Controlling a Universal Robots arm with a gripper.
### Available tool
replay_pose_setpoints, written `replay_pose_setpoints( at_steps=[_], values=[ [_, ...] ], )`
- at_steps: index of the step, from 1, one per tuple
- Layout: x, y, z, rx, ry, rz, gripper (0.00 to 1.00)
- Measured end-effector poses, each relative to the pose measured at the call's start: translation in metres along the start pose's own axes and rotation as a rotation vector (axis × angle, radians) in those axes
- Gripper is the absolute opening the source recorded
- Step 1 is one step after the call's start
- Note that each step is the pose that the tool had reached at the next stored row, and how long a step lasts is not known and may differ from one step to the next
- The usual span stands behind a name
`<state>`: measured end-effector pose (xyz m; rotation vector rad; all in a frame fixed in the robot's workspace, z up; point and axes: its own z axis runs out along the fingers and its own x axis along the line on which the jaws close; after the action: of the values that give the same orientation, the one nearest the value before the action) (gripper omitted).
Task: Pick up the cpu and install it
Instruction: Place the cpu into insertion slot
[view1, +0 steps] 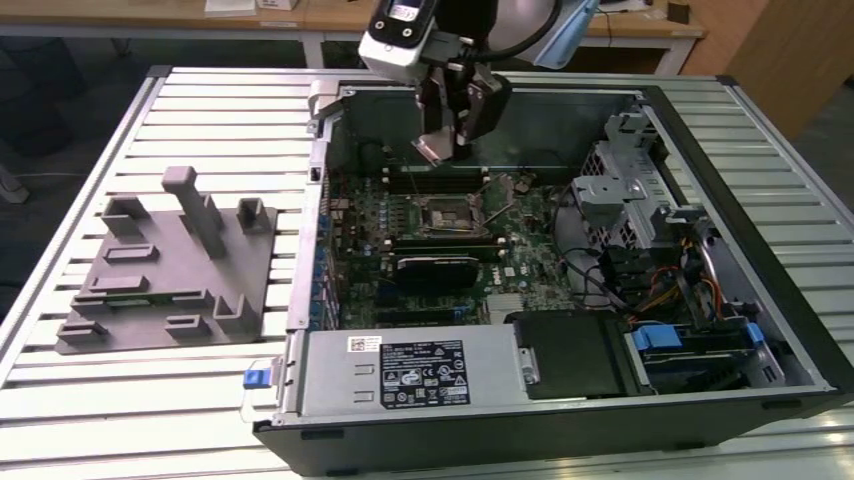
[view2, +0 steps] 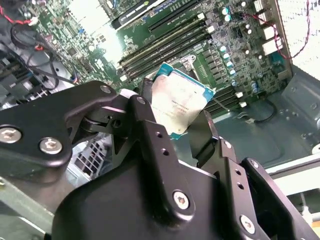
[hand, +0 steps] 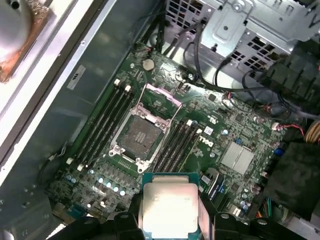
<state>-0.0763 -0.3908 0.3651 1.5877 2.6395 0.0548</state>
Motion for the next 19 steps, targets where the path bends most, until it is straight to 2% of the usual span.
replay_pose_setpoints(
  at_steps=[12,19],
  values=[
    [0.0013,0.0005,0.003,0.006,-0.0105,0.166,0.53],
    [0.009,0.0045,0.0084,0.0068,-0.0112,0.181,0.53]
  ],
)
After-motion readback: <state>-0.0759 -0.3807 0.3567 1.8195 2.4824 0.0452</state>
